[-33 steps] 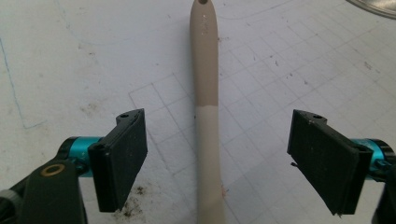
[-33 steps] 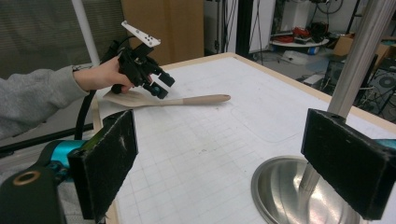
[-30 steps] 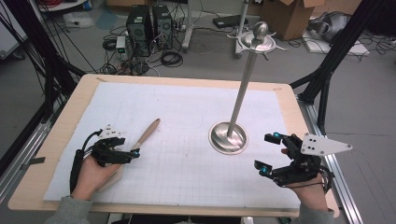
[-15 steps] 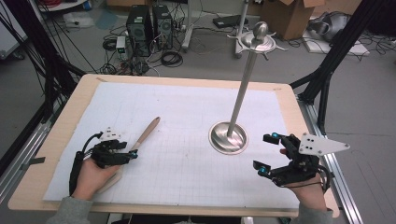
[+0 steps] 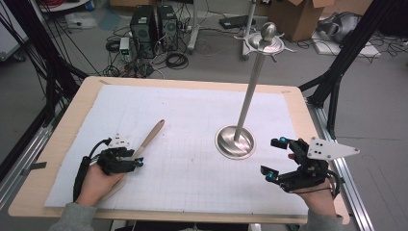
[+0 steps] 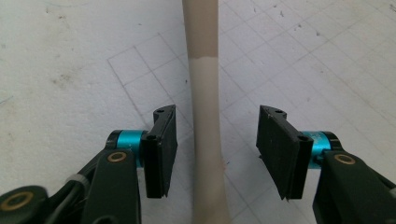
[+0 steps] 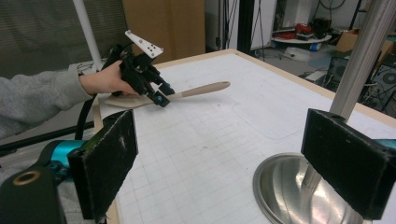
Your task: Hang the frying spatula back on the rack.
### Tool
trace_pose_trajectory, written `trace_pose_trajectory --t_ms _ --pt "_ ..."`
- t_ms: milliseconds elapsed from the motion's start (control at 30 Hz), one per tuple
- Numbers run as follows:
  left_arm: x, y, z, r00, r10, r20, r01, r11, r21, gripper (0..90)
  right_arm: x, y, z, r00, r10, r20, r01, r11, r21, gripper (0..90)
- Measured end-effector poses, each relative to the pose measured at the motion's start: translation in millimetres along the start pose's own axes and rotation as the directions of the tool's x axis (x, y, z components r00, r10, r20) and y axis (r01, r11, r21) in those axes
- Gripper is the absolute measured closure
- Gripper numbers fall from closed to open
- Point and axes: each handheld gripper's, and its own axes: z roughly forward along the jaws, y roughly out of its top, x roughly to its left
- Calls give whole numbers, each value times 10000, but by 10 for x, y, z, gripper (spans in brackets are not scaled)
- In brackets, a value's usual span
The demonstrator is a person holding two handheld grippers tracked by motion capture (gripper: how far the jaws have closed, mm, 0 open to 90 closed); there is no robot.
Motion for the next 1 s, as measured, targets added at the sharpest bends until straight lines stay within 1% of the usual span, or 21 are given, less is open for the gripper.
trace_pose_trajectory --t_ms 67,133,300,333,400,533,633,667,733,767,800,900,1000 --pt "7 -4 5 10000 -4 59 3 10000 43 504 -1 1 6 10000 -36 -4 36 10000 -24 97" --pt "8 -8 6 10000 6 16 -6 10000 12 523 5 2 8 10000 7 -46 -7 10000 25 97" --pt "24 -11 1 10000 -68 20 68 10000 -1 560 -1 1 20 10000 -94 -1 94 10000 19 97" --pt "26 -12 1 10000 -68 5 68 10000 -1 566 5 1 19 10000 -25 -49 25 10000 65 97" --pt "25 -15 2 10000 -56 -30 56 10000 -35 577 6 1 19 10000 -34 -47 35 10000 77 97" --pt "20 -22 0 9999 93 -89 -94 9999 -47 604 8 1 17 10000 -10 -51 10 10000 86 97" --pt "6 -22 4 9999 101 -99 -102 9999 -82 621 9 2 18 10000 -13 -50 13 10000 91 97" --pt "8 -21 -1 9998 179 -49 -179 9998 -32 634 10 2 19 10000 -18 -46 19 10000 90 97" --pt "-2 -21 3 9998 210 -8 -210 9998 -74 666 9 2 27 10000 -37 -38 38 10000 64 97" --pt "-8 -19 2 9997 232 -39 -232 9997 -46 676 6 1 30 10000 -80 -36 80 9999 80 97" --pt "-6 -17 1 9996 293 -35 -293 9996 -18 682 11 1 31 10000 -20 -61 21 9999 131 97" --pt "-7 -19 2 9996 288 -1 -288 9996 -57 697 13 3 41 10000 -63 -56 64 9999 119 97" --pt "-7 -18 3 9994 352 -35 -353 9994 -71 732 14 5 42 9999 -91 -61 91 9999 122 97"
